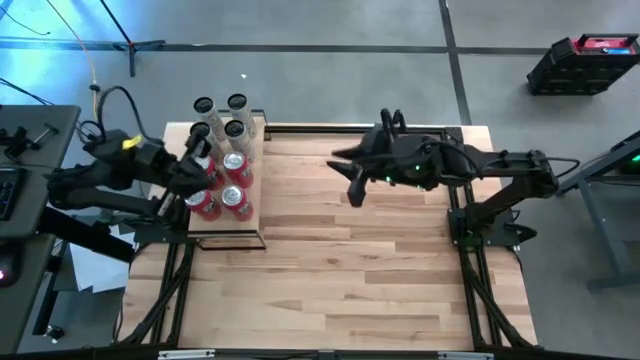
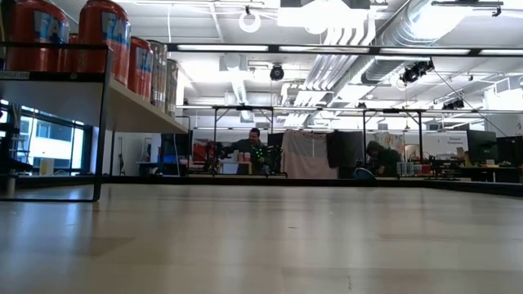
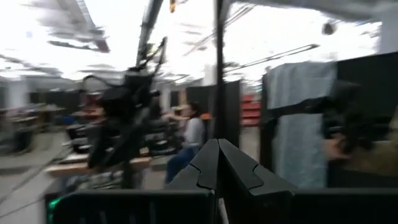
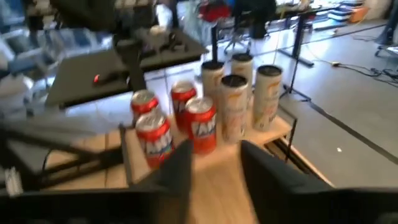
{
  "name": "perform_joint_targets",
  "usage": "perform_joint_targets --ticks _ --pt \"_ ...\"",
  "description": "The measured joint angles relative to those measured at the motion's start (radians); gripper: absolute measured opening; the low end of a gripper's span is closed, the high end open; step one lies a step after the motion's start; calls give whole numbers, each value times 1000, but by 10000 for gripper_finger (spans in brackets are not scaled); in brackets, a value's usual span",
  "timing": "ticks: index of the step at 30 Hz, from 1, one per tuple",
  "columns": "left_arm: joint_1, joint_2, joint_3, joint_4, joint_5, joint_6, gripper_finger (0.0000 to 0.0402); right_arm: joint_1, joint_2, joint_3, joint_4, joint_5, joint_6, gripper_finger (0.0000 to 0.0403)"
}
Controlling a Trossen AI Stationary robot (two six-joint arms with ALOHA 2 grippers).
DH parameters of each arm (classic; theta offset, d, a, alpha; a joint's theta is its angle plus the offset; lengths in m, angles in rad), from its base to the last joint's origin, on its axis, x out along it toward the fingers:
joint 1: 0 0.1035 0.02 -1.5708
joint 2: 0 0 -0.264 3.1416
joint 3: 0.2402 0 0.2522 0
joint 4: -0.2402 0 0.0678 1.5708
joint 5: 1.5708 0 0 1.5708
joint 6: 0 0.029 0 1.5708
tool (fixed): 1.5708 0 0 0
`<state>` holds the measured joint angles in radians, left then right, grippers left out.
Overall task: Place canned beverage on shelf
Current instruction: Return to Home Position
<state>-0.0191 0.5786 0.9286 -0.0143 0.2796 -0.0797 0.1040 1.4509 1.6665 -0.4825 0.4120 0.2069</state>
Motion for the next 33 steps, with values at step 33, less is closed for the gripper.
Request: perform_joint_targets --ticks 33 --pt "-368 19 -99 68 -100 -89 1 19 -725 -1103 640 -72 -38 9"
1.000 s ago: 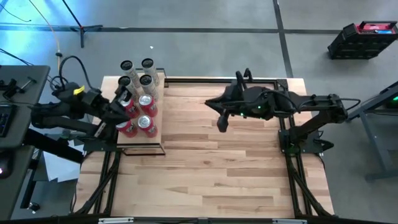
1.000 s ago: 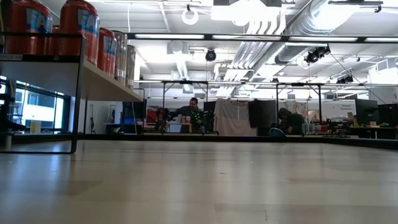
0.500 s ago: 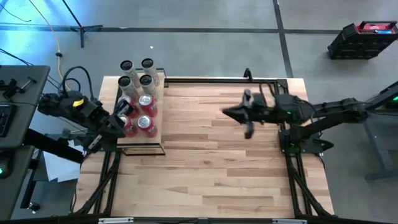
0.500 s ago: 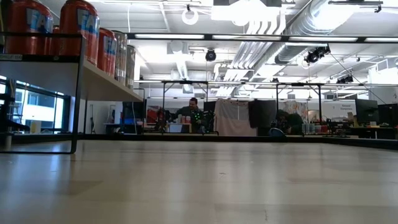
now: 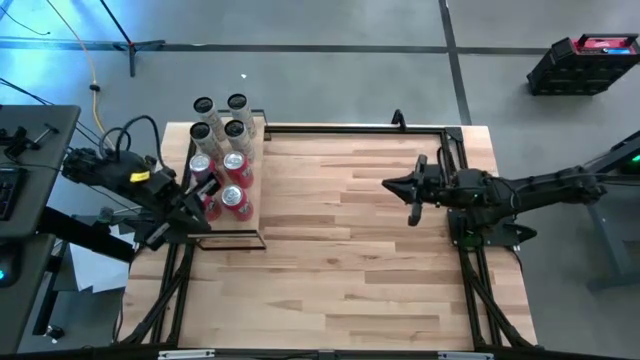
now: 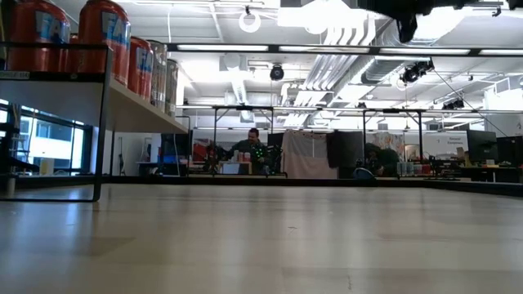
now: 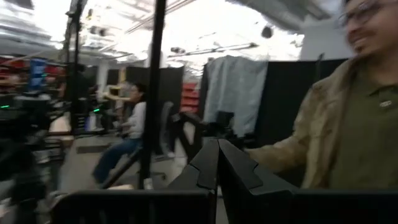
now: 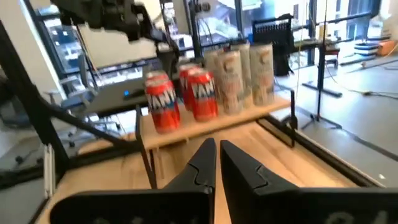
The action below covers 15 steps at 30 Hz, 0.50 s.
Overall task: Place canned beverage on shelf
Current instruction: Return to Home Position
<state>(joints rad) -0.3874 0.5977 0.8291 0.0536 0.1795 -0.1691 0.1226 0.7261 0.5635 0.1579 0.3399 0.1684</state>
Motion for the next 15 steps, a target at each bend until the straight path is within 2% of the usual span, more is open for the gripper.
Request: perform_joint_targets --ticks 3,6,15 --pt "0 9 0 -28 -41 41 1 -6 -3 -52 44 35 -28 9" --pt "-4 13 0 -41 -25 90 1 -7 -2 -127 139 45 -56 9" --pt "-55 18 0 -129 -5 106 1 -7 -3 -445 744 25 -91 9"
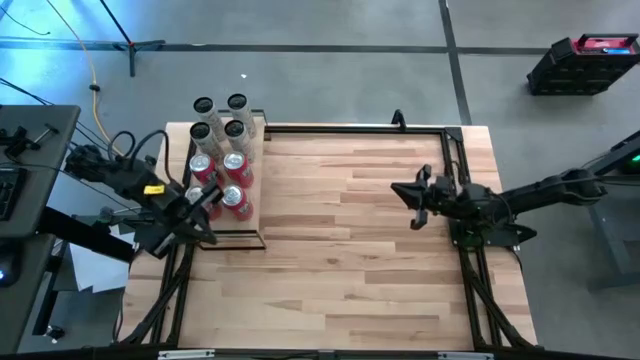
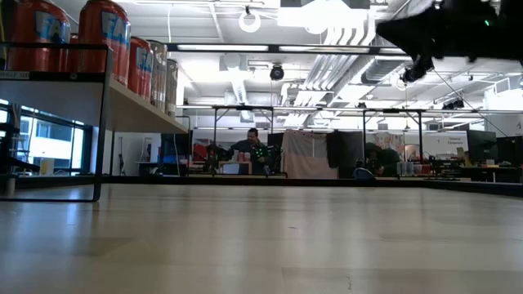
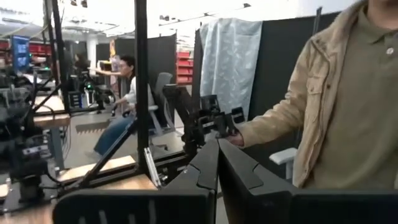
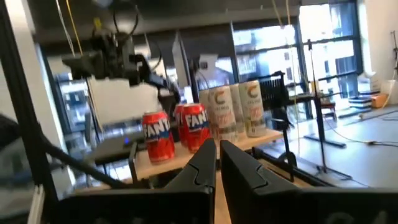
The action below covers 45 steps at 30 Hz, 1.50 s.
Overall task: Place canned beverage on shelf
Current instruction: Return to Home Position
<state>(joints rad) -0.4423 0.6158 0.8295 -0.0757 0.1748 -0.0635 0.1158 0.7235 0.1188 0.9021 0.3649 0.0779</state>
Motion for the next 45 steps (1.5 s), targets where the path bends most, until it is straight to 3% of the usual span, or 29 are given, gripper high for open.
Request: perform_joint_targets --ticks 3,14,20,28,36,45 --pt "-13 10 0 12 7 34 1 0 1 -107 156 2 27 9" --pt "-111 22 0 28 313 63 1 2 -13 -103 123 -1 0 9" --pt "-186 24 1 -9 317 56 0 2 -12 -103 107 -1 2 9" --pt "-305 69 0 -22 199 31 0 2 -12 -103 15 -1 100 9" --pt "-445 106 0 -15 108 48 0 2 -12 -102 12 -1 62 9" --pt "-570 153 0 -8 -91 64 0 2 -12 -102 -104 -1 113 9"
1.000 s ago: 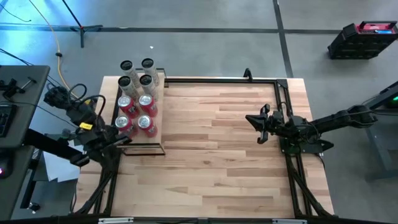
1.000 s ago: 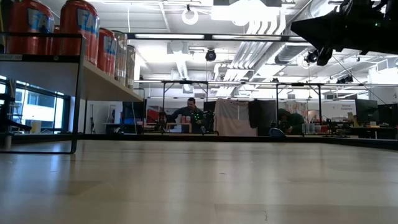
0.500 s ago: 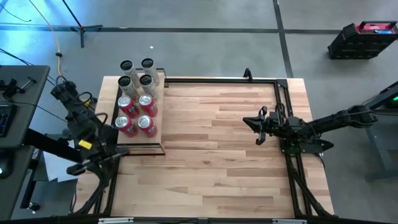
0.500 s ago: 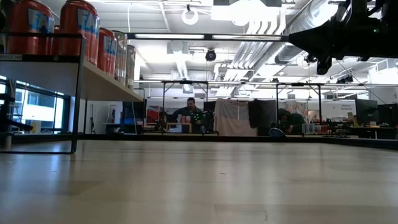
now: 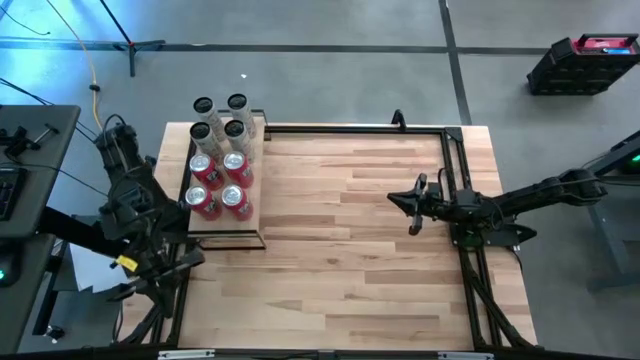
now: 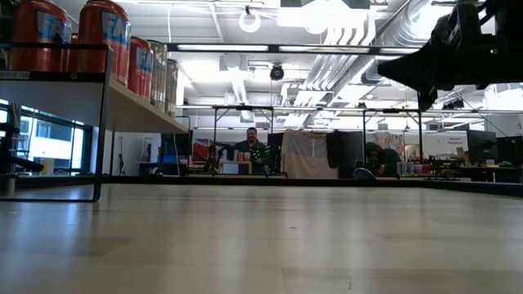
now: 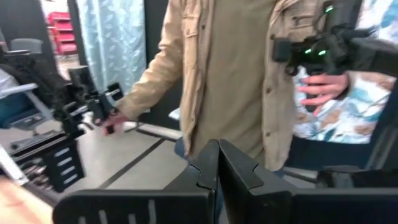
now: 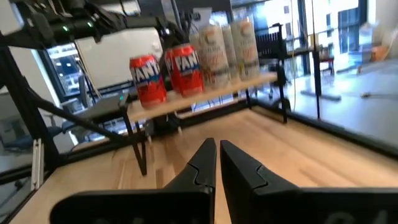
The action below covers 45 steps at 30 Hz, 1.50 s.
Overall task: Place canned beverage on shelf
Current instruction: Return to Home Position
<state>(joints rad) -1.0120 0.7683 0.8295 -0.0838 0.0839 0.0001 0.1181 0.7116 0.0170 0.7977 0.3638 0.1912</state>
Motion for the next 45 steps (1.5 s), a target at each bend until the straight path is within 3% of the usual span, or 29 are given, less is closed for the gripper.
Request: perform_joint_targets --ticks 8,16,21,29,38,45 --pt "-98 8 -3 4 -143 12 0 0 0 0 -115 0 36 9" --pt "-154 -44 -271 423 -166 11 0 0 0 0 -217 0 36 9" --pt "-166 -55 -361 562 -155 11 0 0 0 0 -262 0 36 9" --pt "-227 -76 -375 434 -145 -45 0 0 0 0 -258 0 18 9" --pt "-273 -181 -375 224 -125 -29 0 0 0 0 -256 0 18 9" --pt "-276 -239 -417 213 -109 13 0 0 0 0 -258 0 18 9"
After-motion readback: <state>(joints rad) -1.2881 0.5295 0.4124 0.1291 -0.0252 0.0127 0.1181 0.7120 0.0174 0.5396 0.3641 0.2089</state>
